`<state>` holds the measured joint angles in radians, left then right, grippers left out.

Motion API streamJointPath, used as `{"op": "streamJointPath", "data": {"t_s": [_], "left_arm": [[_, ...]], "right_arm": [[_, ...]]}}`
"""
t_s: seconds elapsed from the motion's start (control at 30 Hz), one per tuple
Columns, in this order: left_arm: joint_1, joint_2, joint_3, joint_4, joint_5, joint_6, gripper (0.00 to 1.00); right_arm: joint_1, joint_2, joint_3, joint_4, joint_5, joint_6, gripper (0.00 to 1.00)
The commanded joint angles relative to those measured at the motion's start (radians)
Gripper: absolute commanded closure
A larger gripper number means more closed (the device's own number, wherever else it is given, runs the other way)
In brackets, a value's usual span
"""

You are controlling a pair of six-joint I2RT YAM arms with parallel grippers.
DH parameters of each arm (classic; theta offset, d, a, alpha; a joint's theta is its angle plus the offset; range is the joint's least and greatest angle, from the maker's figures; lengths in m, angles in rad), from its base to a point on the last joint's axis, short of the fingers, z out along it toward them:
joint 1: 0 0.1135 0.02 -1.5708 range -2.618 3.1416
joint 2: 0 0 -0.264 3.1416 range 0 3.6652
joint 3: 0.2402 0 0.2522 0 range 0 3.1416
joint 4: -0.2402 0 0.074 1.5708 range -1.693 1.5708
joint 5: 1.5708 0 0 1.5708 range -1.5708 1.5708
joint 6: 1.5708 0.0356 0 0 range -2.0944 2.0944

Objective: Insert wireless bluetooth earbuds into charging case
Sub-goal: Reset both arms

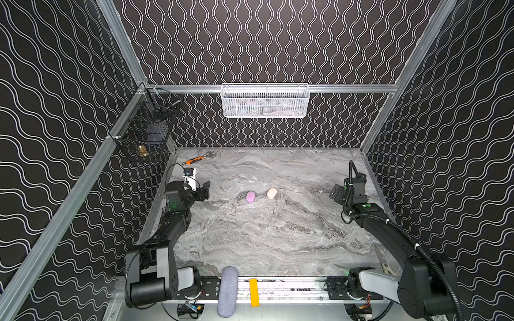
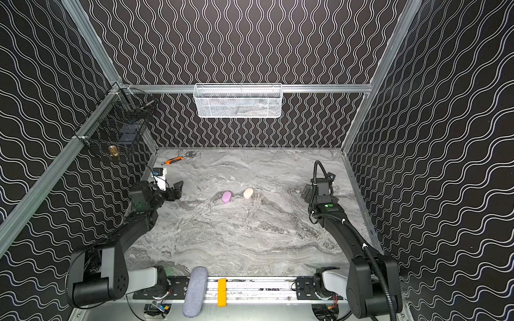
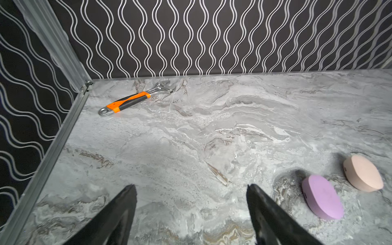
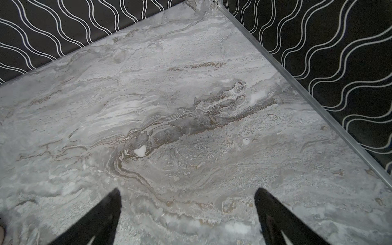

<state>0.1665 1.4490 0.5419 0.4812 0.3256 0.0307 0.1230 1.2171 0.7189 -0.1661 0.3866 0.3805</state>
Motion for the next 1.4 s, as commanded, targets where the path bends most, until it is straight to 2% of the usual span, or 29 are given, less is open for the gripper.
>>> {"op": "streamJointPath", "data": {"t_s": [0.0, 0.17, 0.33, 0.43, 0.67, 0.8, 0.9, 0.93, 1.0, 1.17, 1.37], "left_arm": [[0.002, 0.012, -0.021, 0.12, 0.061, -0.036, 0.16], [0.001, 0.045, -0.121, 0.318, 0.102, -0.029, 0.16], [-0.005, 0.122, -0.236, 0.627, 0.153, -0.037, 0.15], [-0.036, 0.149, -0.242, 0.659, 0.146, -0.001, 0.15], [-0.089, 0.132, -0.233, 0.612, 0.109, 0.055, 0.15], [-0.176, 0.119, -0.229, 0.574, -0.036, 0.1, 0.15], [-0.194, 0.172, -0.208, 0.559, -0.135, 0.089, 0.15], [-0.194, 0.229, -0.211, 0.646, -0.13, 0.077, 0.15], [-0.192, 0.19, -0.201, 0.56, -0.127, 0.094, 0.15], [-0.188, 0.211, -0.203, 0.609, -0.117, 0.08, 0.13], [-0.175, 0.214, -0.201, 0.603, -0.092, 0.072, 0.07]], "right_arm": [[-0.002, -0.02, -0.029, 0.122, 0.025, -0.026, 0.0], [-0.009, -0.083, -0.125, 0.261, 0.058, -0.075, 0.0], [-0.008, -0.144, -0.208, 0.376, 0.032, -0.126, 0.0], [-0.009, -0.176, -0.244, 0.427, 0.029, -0.155, 0.01], [-0.008, -0.19, -0.301, 0.518, 0.021, -0.219, 0.0], [-0.008, -0.186, -0.34, 0.631, 0.031, -0.242, 0.0], [-0.008, -0.159, -0.341, 0.672, 0.045, -0.273, 0.01], [-0.008, -0.142, -0.344, 0.7, 0.049, -0.288, 0.0], [-0.008, -0.108, -0.347, 0.747, 0.043, -0.323, 0.0], [-0.009, 0.019, -0.357, 0.896, 0.035, -0.414, 0.01], [-0.011, 0.172, -0.33, 0.98, -0.005, -0.446, 0.01]]}}
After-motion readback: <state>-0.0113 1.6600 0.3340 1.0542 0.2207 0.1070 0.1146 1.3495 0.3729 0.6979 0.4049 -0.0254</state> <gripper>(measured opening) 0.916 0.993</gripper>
